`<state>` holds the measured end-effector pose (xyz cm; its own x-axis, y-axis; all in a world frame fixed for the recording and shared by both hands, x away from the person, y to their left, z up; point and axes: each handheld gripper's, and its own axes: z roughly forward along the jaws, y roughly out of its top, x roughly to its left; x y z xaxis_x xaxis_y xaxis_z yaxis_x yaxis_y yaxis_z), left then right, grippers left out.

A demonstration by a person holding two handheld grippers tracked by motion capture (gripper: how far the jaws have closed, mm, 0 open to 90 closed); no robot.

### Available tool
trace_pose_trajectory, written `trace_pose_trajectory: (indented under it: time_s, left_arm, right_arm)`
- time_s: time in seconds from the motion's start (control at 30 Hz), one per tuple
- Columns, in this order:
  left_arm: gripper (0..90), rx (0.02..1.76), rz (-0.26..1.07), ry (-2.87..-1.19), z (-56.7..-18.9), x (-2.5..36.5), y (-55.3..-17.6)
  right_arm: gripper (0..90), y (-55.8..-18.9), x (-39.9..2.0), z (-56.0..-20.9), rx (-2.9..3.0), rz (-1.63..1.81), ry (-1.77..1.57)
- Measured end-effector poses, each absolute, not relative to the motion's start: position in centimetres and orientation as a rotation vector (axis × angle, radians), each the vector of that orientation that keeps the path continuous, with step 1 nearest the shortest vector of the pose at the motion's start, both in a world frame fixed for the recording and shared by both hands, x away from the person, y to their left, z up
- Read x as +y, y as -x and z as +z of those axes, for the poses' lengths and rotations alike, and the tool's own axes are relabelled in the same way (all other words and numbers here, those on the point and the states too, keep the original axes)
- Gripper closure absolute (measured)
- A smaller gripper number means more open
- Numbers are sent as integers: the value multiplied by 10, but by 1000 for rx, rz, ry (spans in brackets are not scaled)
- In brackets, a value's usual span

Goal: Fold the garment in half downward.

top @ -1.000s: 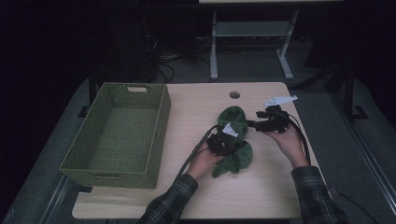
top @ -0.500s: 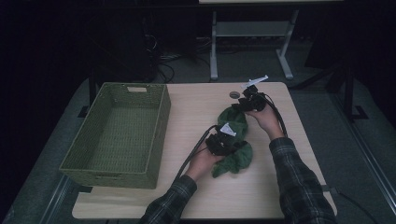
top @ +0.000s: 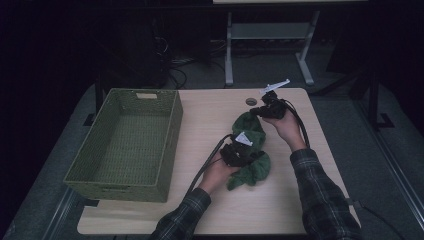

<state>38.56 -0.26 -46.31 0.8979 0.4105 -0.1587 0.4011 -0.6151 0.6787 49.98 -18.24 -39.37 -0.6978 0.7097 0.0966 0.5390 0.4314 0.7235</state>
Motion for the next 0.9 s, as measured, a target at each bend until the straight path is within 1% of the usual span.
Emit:
trace_pose_trajectory:
  time_s: [0.2,0.37,0.4,0.47,0.5,0.53,0.57,0.7,0.8,0.9]
  left_arm:
    - [900,586,23,-2279,-465,-1,-385]
    - [898,592,14,-2248,-464,3,-385]
    - [896,596,6,-2223,-462,4,-384]
    - [855,598,-13,-2173,-457,9,-382]
    - [845,580,16,-2169,-451,12,-381]
    - [836,580,16,-2169,-451,12,-381]
    - [834,587,38,-2156,-442,17,-377]
    - [831,594,76,-2128,-425,28,-372]
    - [832,605,99,-2180,-423,35,-370]
    - [842,629,74,-2161,-423,44,-371]
  right_arm:
    - [900,-492,-184,-381,2471,1170,-1054]
    - [900,-466,-189,-360,2483,1226,-960]
    - [900,-460,-191,-356,2477,1244,-936]
    - [900,-448,-195,-350,2481,1247,-903]
    - [900,-444,-196,-349,2488,1242,-894]
    - [900,-444,-196,-349,2488,1242,-894]
    - [900,-436,-198,-346,2480,1238,-858]
    - [900,-426,-202,-340,2472,1266,-842]
    - [900,-415,-204,-336,2471,1285,-809]
    - [900,-401,-206,-334,2474,1313,-769]
